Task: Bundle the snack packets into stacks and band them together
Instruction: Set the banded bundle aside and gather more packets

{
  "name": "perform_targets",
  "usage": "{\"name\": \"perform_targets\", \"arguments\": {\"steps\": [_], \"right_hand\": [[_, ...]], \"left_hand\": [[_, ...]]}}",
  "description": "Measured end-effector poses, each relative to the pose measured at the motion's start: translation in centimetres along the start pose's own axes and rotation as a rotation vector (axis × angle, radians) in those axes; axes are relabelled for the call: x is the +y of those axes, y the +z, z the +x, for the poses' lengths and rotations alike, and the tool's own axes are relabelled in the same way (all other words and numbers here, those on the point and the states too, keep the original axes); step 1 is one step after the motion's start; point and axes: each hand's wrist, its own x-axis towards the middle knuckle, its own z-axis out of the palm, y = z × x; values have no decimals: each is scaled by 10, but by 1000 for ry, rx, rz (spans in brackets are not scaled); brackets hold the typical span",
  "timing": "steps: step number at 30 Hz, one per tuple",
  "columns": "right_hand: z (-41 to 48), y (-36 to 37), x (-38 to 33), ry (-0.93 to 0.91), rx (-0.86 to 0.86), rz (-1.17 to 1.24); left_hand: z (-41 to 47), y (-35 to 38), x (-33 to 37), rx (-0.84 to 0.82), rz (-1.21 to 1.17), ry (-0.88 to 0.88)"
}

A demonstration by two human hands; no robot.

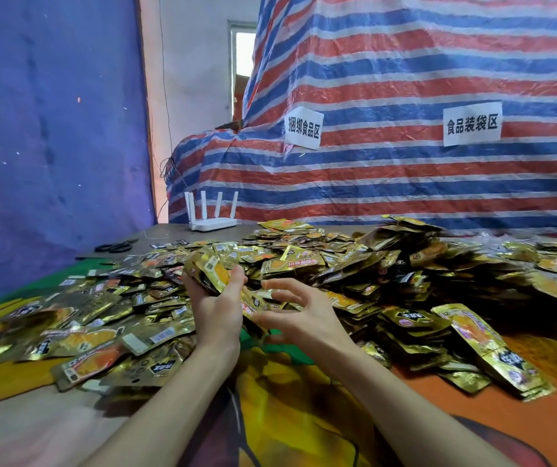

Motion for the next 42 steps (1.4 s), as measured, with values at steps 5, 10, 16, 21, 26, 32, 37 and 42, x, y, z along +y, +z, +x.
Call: {"name": "perform_targets", "arguments": {"steps": [5,10,16,21,26,32,37,42], "right_hand": [[-5,8,2,-20,-63,0],[-4,16,3,-74,-4,-31],[-9,12,4,-217,70,-108],[-10,12,5,-293,156,-105],[-9,8,5,-293,172,-87],[-7,8,4,-275,149,1],[1,4,3,-125,30,482],[7,-14,2,-99,187,375]], "left_hand": [[3,-1,3,-16,-9,-25],[-2,1,10,-80,-151,-211],[-11,0,13,-307,-195,-422],[-5,-4,10,-421,-243,-481],[-4,-6,10,-485,-297,-529],[-3,-7,11,-534,-325,-504],[-1,-9,10,-536,-330,-493],[-4,-8,10,-597,-230,-553]]}}
